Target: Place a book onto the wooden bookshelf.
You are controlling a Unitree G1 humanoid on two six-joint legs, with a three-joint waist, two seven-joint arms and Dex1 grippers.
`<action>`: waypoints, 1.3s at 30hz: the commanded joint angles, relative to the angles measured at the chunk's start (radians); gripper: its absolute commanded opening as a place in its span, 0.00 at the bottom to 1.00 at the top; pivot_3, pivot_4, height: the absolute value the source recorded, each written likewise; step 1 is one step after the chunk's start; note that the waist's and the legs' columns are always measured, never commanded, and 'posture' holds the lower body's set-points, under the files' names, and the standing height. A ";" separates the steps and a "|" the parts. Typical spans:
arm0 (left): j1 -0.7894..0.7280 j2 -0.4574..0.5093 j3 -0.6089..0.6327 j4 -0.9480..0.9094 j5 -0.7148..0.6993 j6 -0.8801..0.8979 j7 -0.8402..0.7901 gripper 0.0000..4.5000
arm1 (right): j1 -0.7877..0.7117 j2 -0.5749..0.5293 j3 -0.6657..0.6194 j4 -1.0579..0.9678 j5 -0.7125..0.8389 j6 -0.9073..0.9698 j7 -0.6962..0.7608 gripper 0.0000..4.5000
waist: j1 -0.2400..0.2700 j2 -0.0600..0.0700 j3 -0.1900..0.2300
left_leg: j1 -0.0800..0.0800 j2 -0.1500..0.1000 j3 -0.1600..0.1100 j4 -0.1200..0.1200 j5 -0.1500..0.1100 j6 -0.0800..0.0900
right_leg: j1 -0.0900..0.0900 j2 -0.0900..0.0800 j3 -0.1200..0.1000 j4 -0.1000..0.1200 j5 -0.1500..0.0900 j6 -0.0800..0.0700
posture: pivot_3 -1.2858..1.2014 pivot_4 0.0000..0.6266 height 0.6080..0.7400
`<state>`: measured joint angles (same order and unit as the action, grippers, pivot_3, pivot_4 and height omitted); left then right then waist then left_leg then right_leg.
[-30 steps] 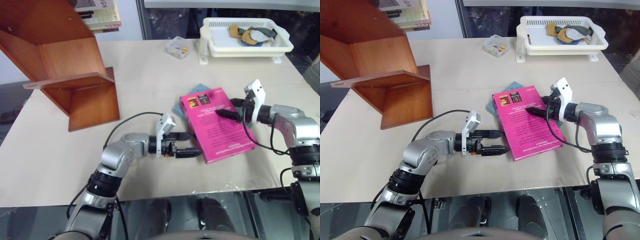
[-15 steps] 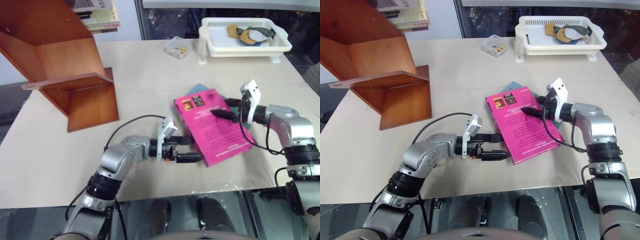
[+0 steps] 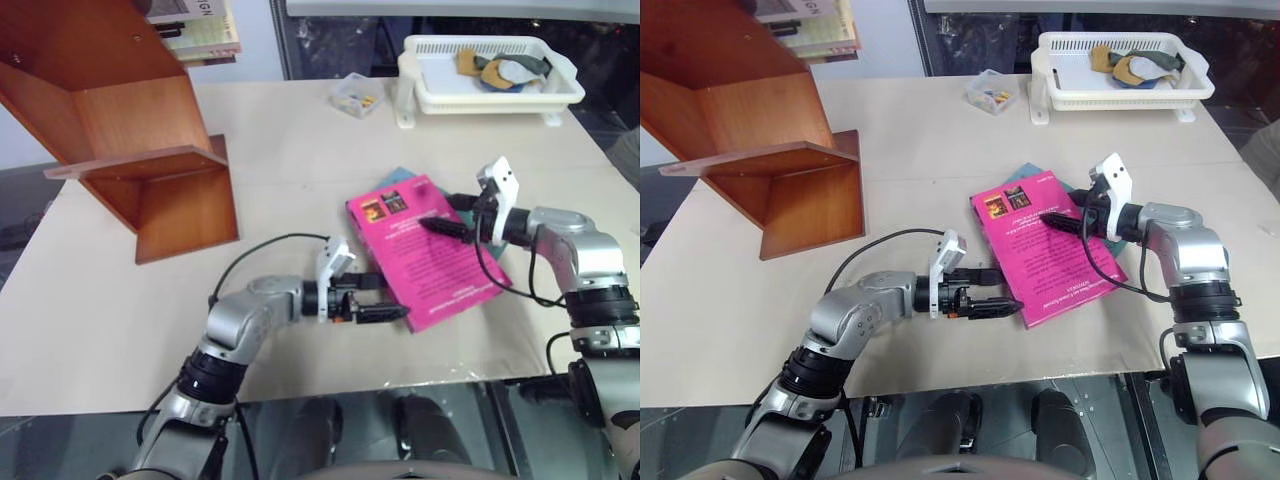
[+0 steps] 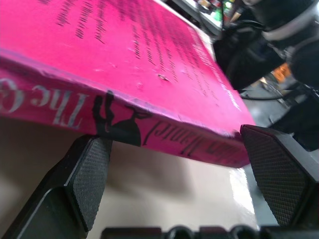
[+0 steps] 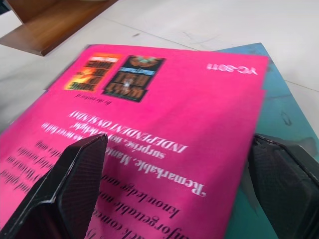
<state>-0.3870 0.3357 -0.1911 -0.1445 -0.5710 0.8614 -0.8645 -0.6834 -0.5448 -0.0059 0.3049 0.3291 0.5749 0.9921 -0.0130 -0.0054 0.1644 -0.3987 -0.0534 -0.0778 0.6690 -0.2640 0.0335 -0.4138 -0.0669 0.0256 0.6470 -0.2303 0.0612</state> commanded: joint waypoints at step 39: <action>-0.178 -0.277 0.557 0.238 -0.351 0.310 0.555 0.99 | 0.031 -0.009 0.035 -0.027 -0.026 -0.048 0.055 1.00 | 0.001 0.000 0.000 | 0.001 0.000 0.000 0.001 0.000 -0.001 | 0.000 0.001 0.000 0.001 0.000 0.000 | 0.52 0.24 1.00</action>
<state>-0.5479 0.0622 0.3462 0.0918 -0.8939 1.1660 -0.3305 -0.6688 -0.5463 0.0227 0.2916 0.3040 0.5324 1.0408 -0.0117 -0.0057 0.1640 -0.3978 -0.0536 -0.0777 0.6697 -0.2636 0.0327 -0.4135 -0.0659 0.0256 0.6483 -0.2303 0.0612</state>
